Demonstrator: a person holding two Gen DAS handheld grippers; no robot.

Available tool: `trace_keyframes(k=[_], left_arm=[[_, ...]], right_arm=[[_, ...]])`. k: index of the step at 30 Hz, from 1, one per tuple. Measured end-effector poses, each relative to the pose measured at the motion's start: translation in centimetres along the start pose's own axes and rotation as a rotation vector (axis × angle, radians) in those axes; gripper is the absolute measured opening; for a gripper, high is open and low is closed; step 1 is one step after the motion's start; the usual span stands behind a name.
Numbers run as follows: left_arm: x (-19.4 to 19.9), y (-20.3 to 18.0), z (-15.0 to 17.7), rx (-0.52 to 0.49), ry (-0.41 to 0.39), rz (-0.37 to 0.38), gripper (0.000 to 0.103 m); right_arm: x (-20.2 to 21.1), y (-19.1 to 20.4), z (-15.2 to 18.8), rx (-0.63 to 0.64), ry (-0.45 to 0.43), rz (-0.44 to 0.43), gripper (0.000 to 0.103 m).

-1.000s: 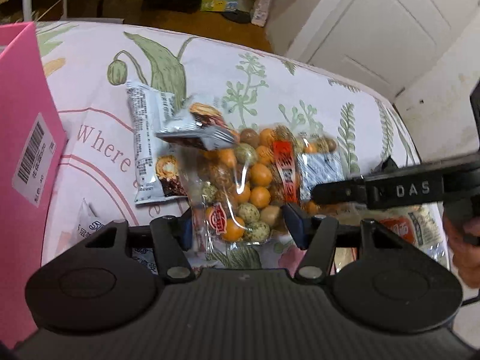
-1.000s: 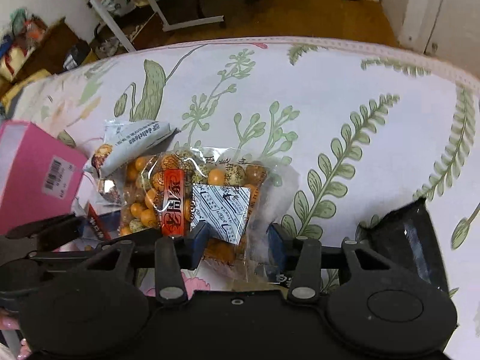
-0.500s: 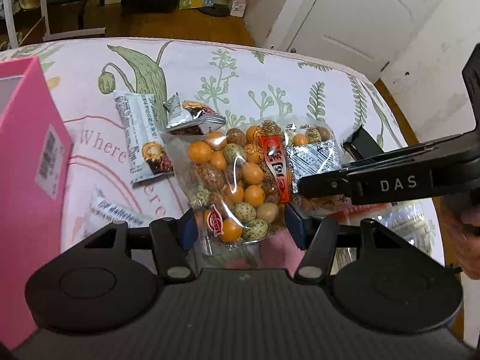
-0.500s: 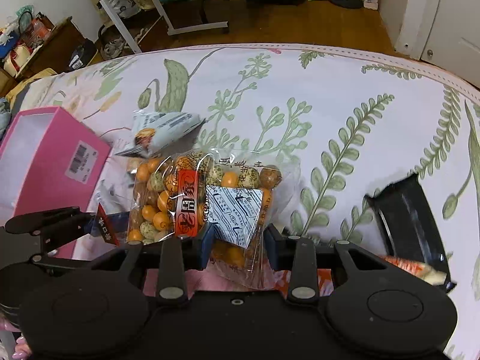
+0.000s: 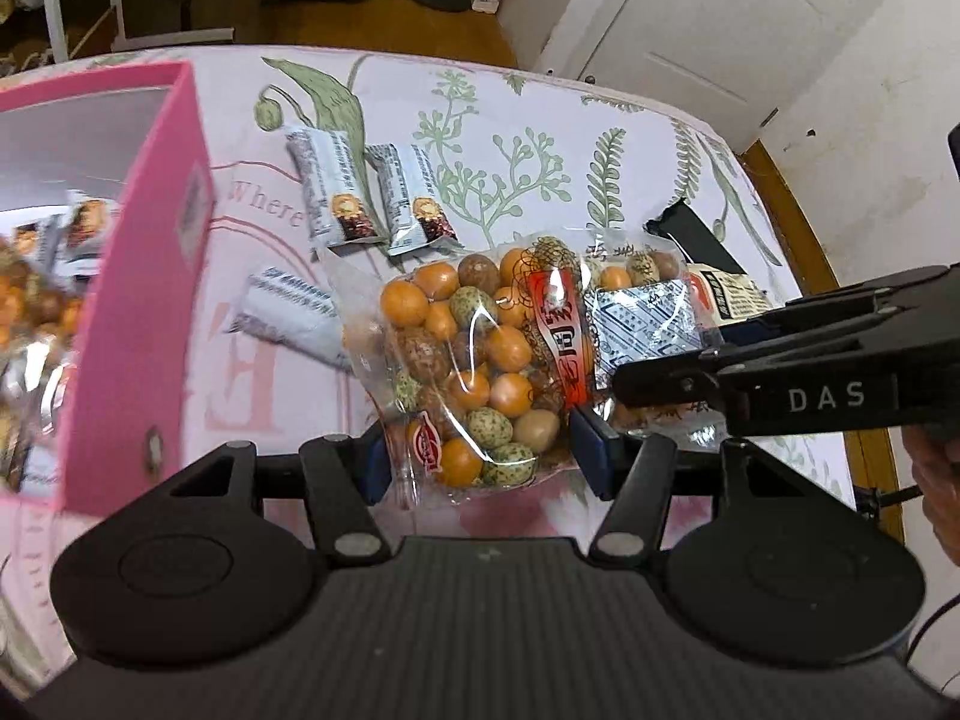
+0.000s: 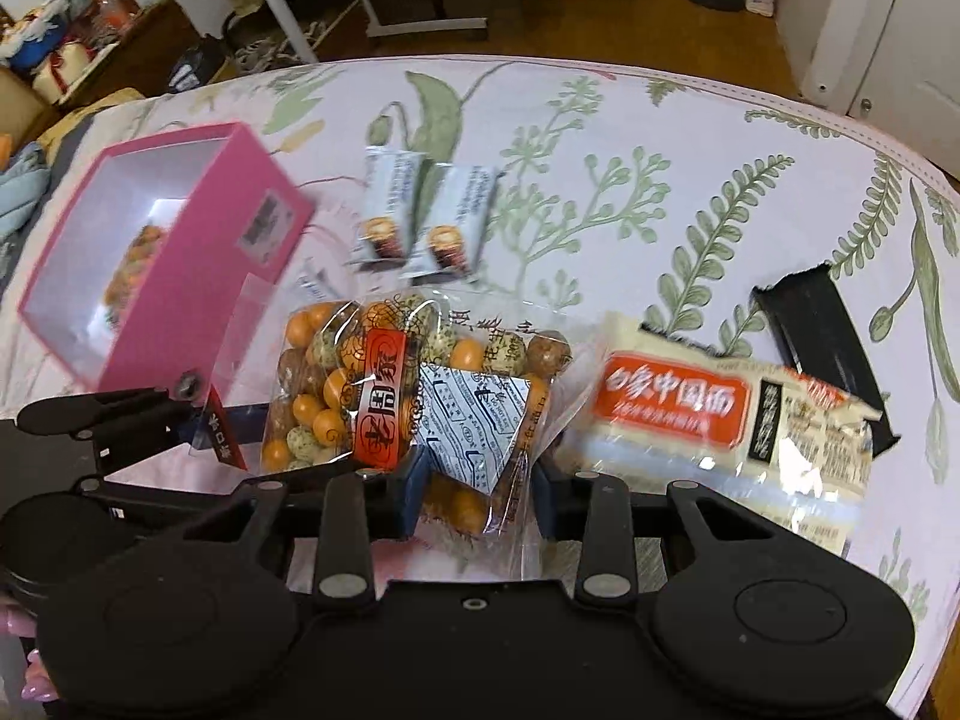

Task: Organize snacks
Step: 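Carry the red-labelled peanut bag into the pink box and open both grippers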

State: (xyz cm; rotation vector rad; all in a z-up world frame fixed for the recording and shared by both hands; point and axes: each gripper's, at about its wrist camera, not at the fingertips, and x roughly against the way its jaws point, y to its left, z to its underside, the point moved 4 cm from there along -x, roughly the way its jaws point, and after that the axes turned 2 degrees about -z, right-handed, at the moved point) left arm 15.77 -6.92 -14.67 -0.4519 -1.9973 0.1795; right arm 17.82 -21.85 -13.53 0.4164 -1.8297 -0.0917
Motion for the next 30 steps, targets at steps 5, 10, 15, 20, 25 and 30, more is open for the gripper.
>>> trace_keyframes(k=[5,10,15,20,25,30], left_arm=[[3.4,0.8,1.5,0.021,0.019,0.009,0.057],[7.2,2.1,3.5,0.011,0.018,0.007,0.057],[10.7,4.3,4.9,0.038,-0.012,0.005,0.058],[13.7,6.3,5.0,0.029,-0.083,-0.073,0.058],[16.4,9.7,3.9,0.026,-0.145,-0.145,0.058],[16.8,13.4,2.4,0.048,-0.199,-0.186,0.057]], right_arm=[[1.5,2.6,1.3,0.017,0.037,-0.032,0.041],[3.0,5.6,2.7,0.033,0.090,-0.096,0.039],[4.4,8.9,2.9,0.100,0.083,-0.139,0.035],[4.5,12.3,1.7,0.174,0.040,-0.191,0.035],[3.9,15.8,-0.2,0.245,-0.033,-0.254,0.035],[1.8,18.1,-2.6,0.285,-0.104,-0.274,0.035]])
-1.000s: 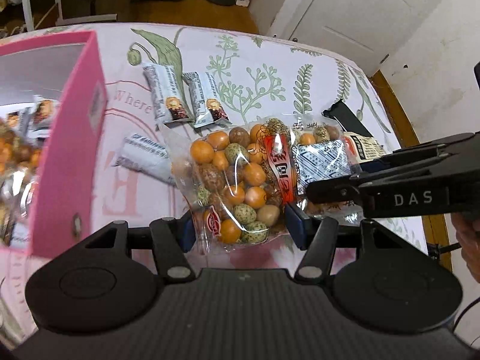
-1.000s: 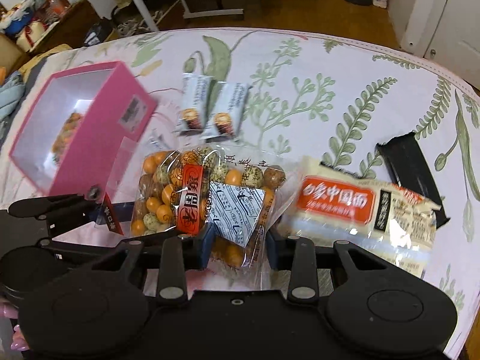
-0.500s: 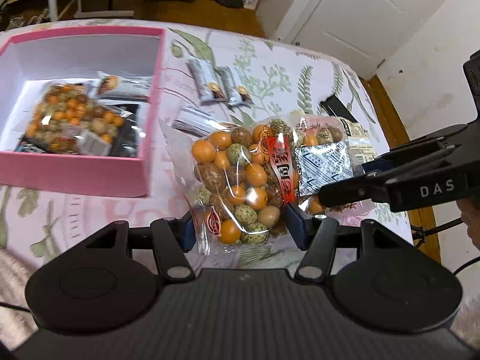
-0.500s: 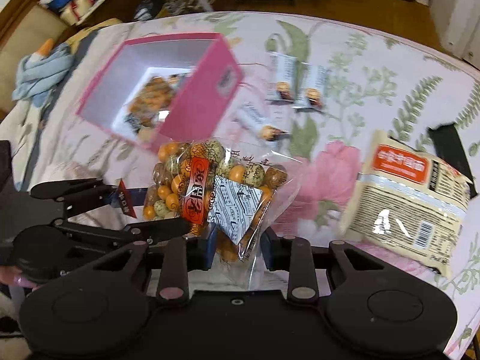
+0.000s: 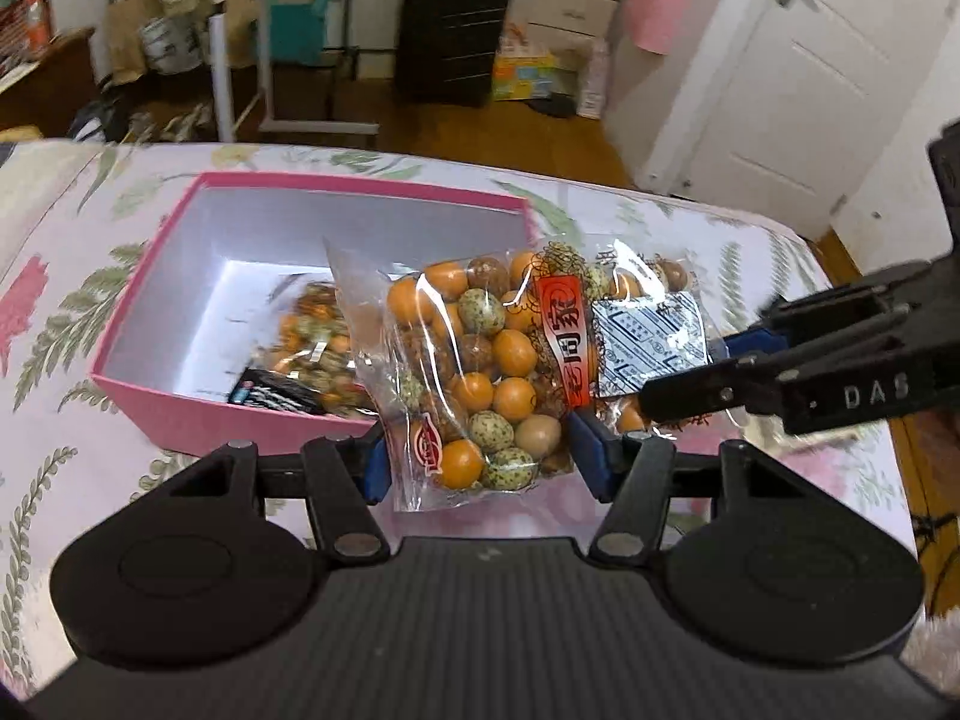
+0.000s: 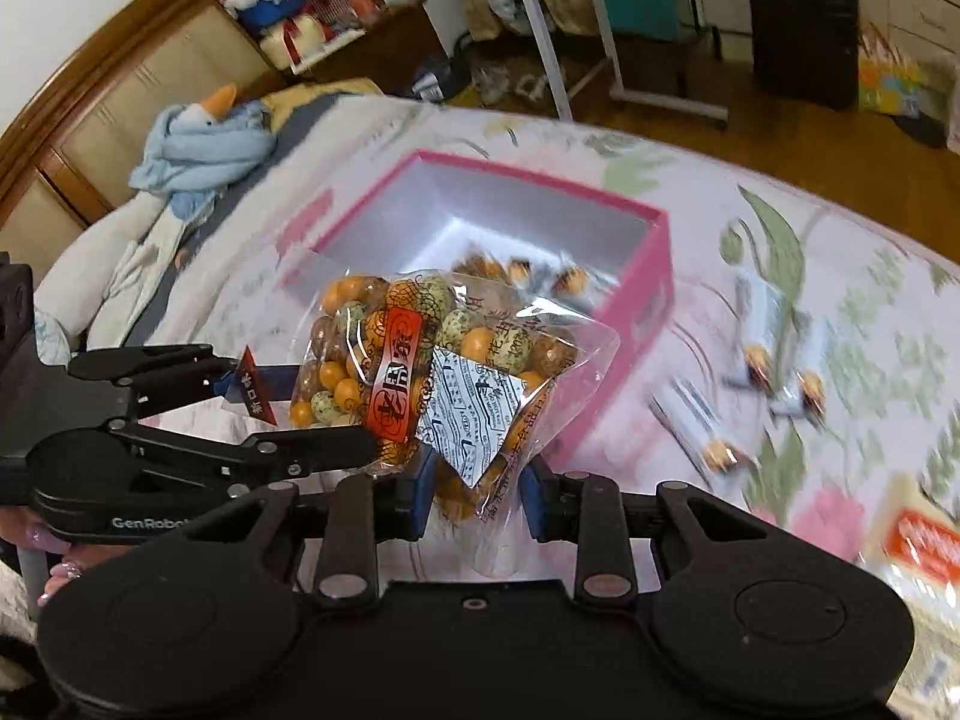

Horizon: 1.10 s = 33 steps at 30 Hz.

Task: Organize snacks
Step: 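Carry the red-labelled peanut bag into the pink box and open both grippers, then grasp a white biscuit bar with the left gripper while the right gripper grasps another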

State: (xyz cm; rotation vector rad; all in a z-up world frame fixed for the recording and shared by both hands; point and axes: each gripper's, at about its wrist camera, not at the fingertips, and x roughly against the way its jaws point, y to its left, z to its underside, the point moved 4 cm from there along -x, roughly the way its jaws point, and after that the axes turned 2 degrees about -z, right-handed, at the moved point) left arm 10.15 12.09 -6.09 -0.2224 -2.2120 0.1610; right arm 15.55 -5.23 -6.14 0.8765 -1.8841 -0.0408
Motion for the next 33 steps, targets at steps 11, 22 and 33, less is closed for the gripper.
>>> trace_keyframes(k=[11,22,33], left_arm=[[-6.4,5.5,-4.0,0.061,-0.007,-0.072,0.058],[-8.9,5.7,-4.4,0.025,-0.060,-0.243,0.061],[-5.5,1.2,-4.8,-0.022,-0.012,-0.111,0.061]], right_arm=[[-6.9,-2.5,-5.5,0.034,-0.065,-0.024,0.035],[-6.4,-4.0,-6.1,0.140,-0.102,0.076,0.052],[1.3,-9.1,-4.2,0.012,-0.169,0.108,0.052]])
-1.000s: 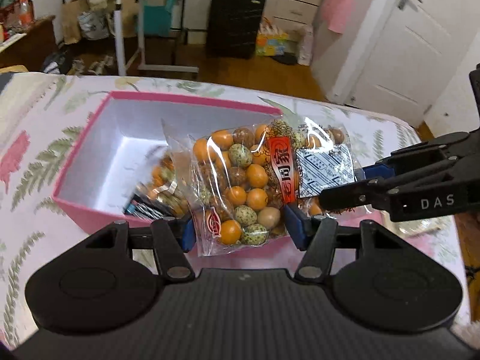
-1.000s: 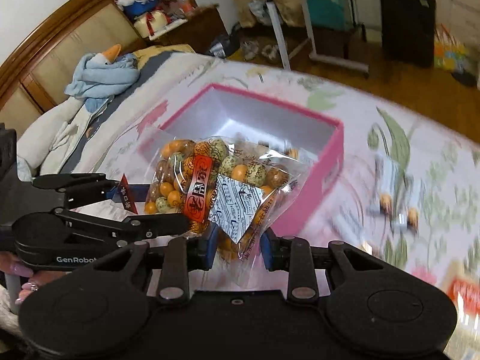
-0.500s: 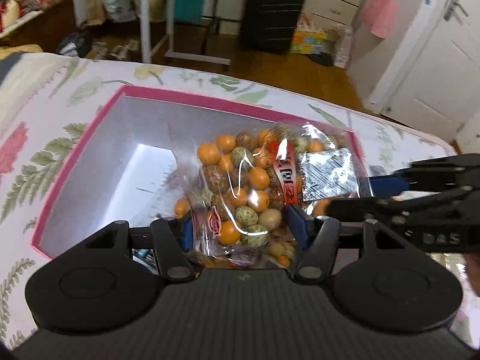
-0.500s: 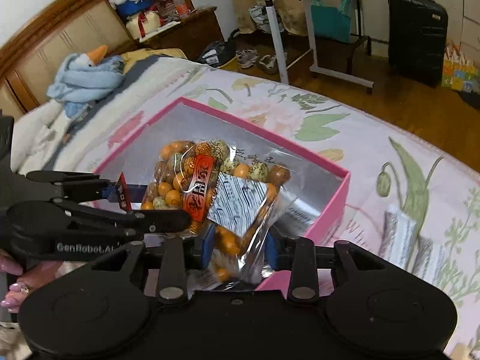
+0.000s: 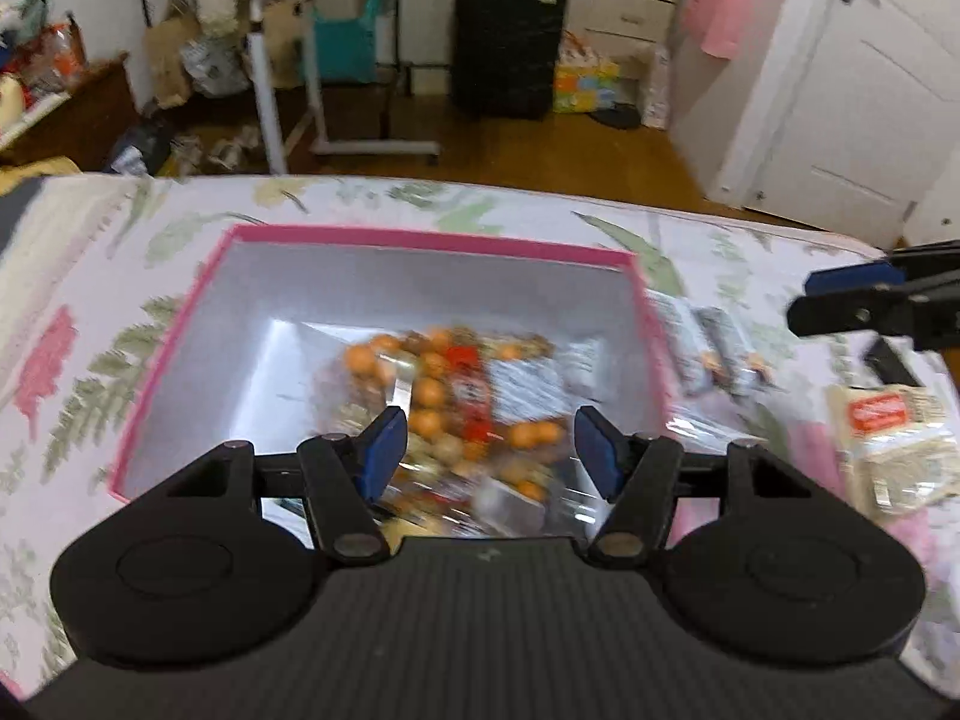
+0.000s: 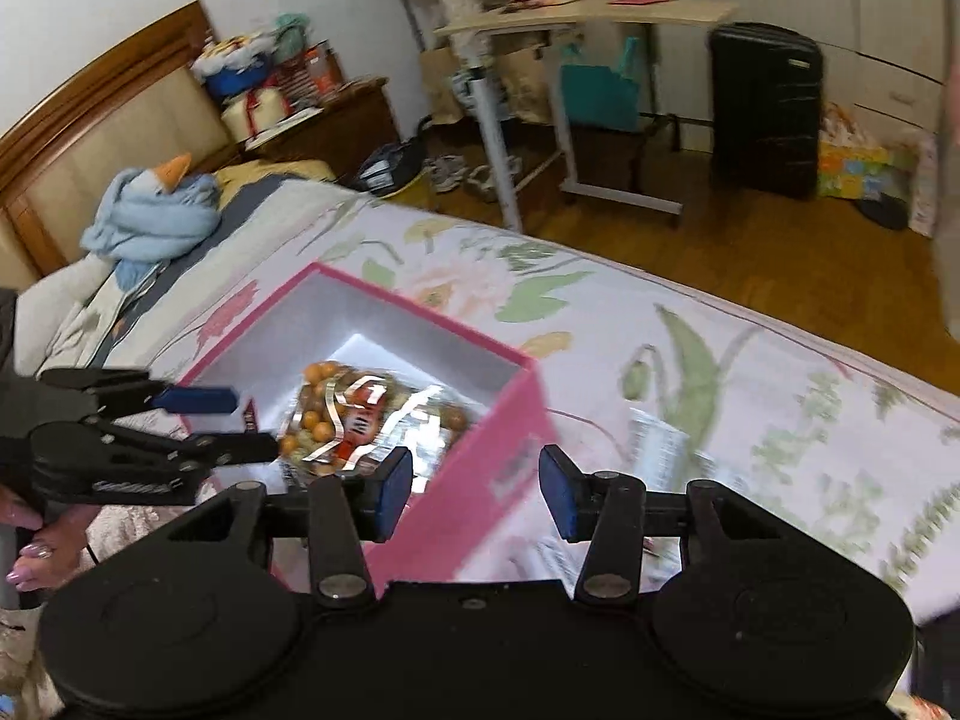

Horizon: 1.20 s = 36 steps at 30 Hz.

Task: Organize snacks
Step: 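Grasp a white biscuit bar with the left gripper while the right gripper grasps another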

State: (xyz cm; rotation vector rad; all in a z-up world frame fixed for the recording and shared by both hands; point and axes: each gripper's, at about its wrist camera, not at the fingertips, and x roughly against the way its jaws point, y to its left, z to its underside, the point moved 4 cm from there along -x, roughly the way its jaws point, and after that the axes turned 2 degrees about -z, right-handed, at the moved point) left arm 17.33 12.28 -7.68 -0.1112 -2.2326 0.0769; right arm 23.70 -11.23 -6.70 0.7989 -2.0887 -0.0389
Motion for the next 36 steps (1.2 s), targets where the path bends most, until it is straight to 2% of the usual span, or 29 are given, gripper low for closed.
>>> trace_keyframes(k=[2,6,11,15,21,24,26,30,33,36], left_arm=[[0.5,-1.6,0.0,-0.008,0.007,0.043,0.061],[0.8,-5.6,-0.2,-0.051,0.016,0.082,0.060],[-0.1,-10.7,0.1,-0.050,0.085,0.144,0.060],[-1.7,-13.7,0.5,-0.032,0.111,0.125,0.061],[-6.6,-15.9,1.2,0.143,0.114,0.037,0.061],[-9.5,-16.2,1.9,0.228,0.092,-0.060,0.061],[-11.0,-16.4,2.4,0.250,0.077,-0.120,0.061],[-13.7,-16.6,3.1,0.247,0.077,-0.234,0.061],[-15.3,-16.5,3.8,0.245,0.104,-0.273,0.061],[-16.6,-16.0,4.1,0.279,0.127,-0.264,0.062]], right_arm=[[0.6,-1.3,0.6,-0.025,0.003,0.025,0.052],[1.3,-3.5,1.9,-0.062,0.010,0.063,0.052],[1.7,-5.8,2.9,-0.105,0.013,0.066,0.052],[1.6,-6.9,3.4,-0.119,0.004,0.062,0.052],[-0.4,-9.9,4.3,-0.171,-0.042,0.038,0.052],[-2.4,-11.8,4.6,-0.233,-0.043,-0.005,0.052],[-3.9,-12.7,4.7,-0.266,-0.025,-0.025,0.051],[-7.1,-14.1,5.3,-0.302,0.005,-0.004,0.048],[-8.7,-14.7,6.1,-0.326,0.021,-0.005,0.048],[-9.7,-14.8,6.6,-0.311,0.030,0.032,0.047]])
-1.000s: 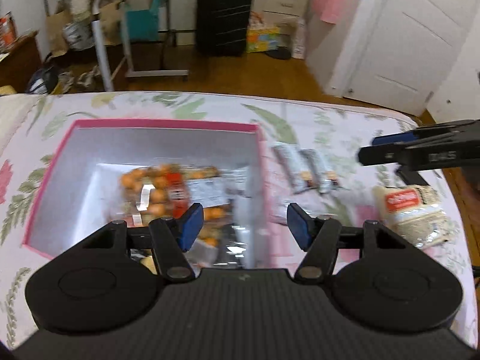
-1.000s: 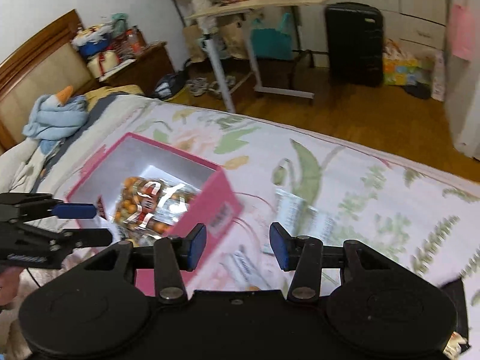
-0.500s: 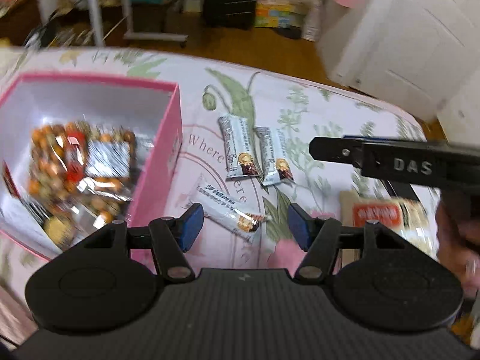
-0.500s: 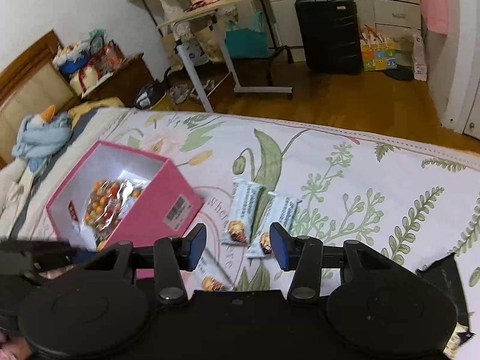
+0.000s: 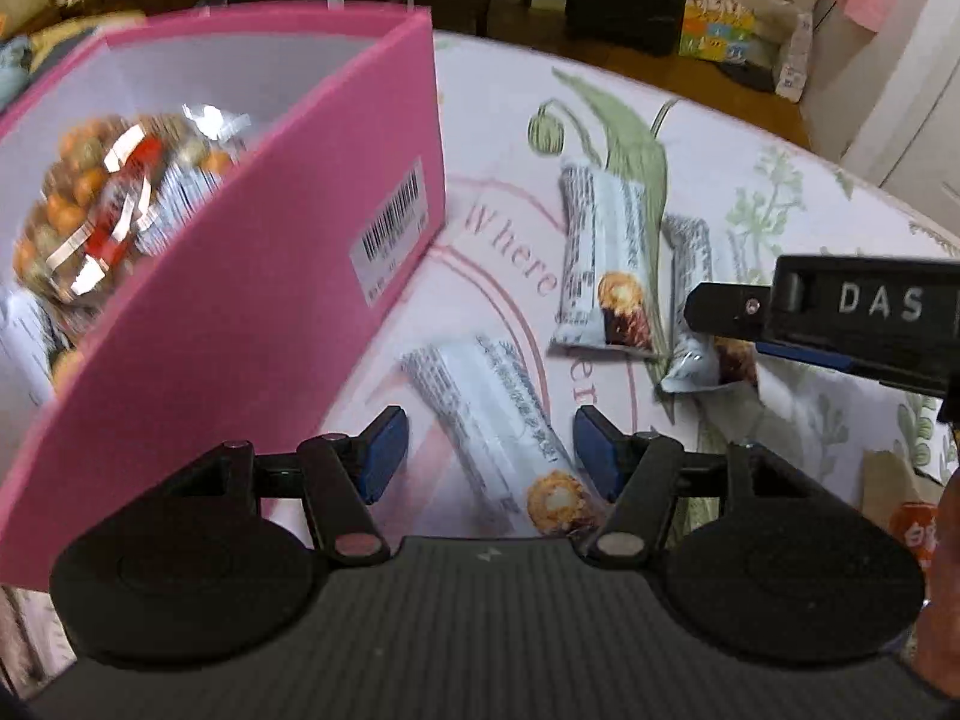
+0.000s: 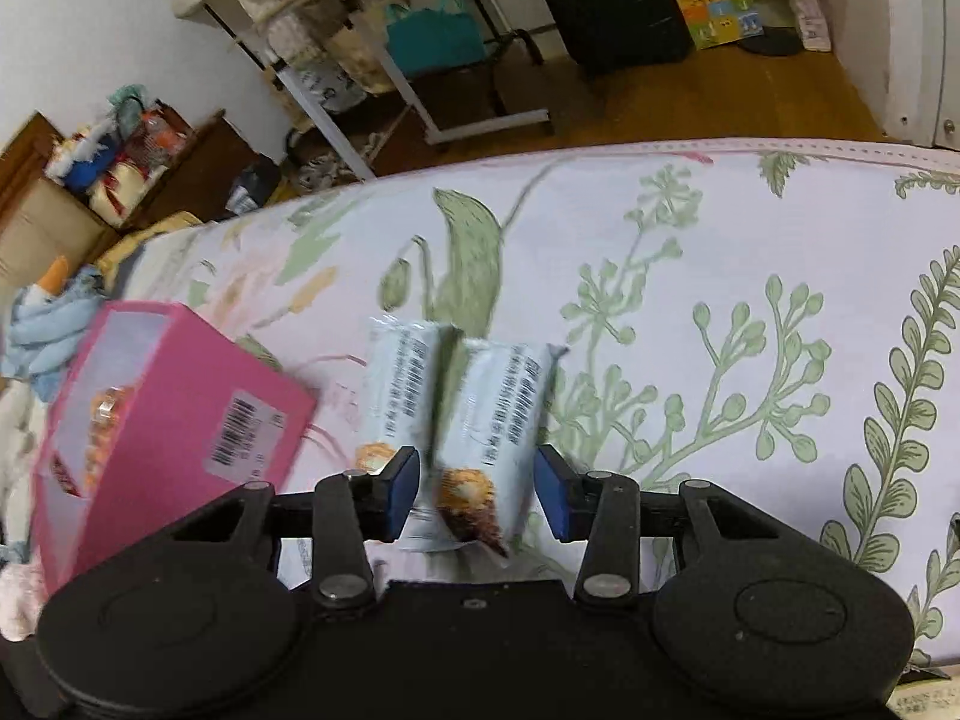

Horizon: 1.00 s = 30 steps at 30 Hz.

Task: Organize snacks
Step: 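Grasp a white biscuit bar with the left gripper while the right gripper grasps another, then carry both white biscuit bars into the pink box and open both grippers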

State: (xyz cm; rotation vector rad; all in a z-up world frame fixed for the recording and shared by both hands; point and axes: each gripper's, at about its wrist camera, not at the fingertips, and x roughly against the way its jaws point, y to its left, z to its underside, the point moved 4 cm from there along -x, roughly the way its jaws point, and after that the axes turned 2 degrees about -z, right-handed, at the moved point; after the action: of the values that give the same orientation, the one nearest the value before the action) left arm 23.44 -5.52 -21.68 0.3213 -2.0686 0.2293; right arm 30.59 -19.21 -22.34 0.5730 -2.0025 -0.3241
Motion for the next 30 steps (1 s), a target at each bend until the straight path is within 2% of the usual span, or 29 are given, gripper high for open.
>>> trace_keyframes(k=[1,2,4,5,6,9,14,22,30], left_arm=[[-0.1,0.1,0.0,0.010,-0.018,-0.001,0.062],[-0.1,0.1,-0.1,0.012,-0.031,0.000,0.061],[-0.2,0.1,-0.1,0.003,-0.030,0.010,0.055],[0.0,0.2,0.0,-0.001,-0.036,0.014,0.045],[0.1,0.4,0.0,-0.008,-0.037,0.017,0.039],[0.5,0.9,0.1,-0.019,-0.014,0.047,0.032],[1.8,1.3,0.6,-0.058,0.005,0.076,0.031],[4.6,1.4,1.7,-0.173,0.005,0.128,0.030],[7.7,2.2,2.6,-0.255,0.020,0.186,0.030]], right_arm=[[-0.1,-0.1,0.1,0.003,-0.004,0.000,0.043],[0.0,-0.1,0.2,-0.001,-0.014,-0.012,0.033],[0.6,0.1,0.3,-0.003,-0.040,-0.021,0.030],[1.0,0.3,0.4,0.005,-0.051,-0.020,0.029],[1.4,0.4,0.5,0.011,-0.062,-0.024,0.029],[2.9,0.5,0.9,-0.015,-0.090,-0.048,0.029],[4.7,1.0,2.2,-0.042,-0.108,-0.046,0.029],[6.9,2.0,5.3,-0.078,-0.075,-0.032,0.029],[9.3,3.8,8.0,-0.052,-0.032,-0.033,0.029]])
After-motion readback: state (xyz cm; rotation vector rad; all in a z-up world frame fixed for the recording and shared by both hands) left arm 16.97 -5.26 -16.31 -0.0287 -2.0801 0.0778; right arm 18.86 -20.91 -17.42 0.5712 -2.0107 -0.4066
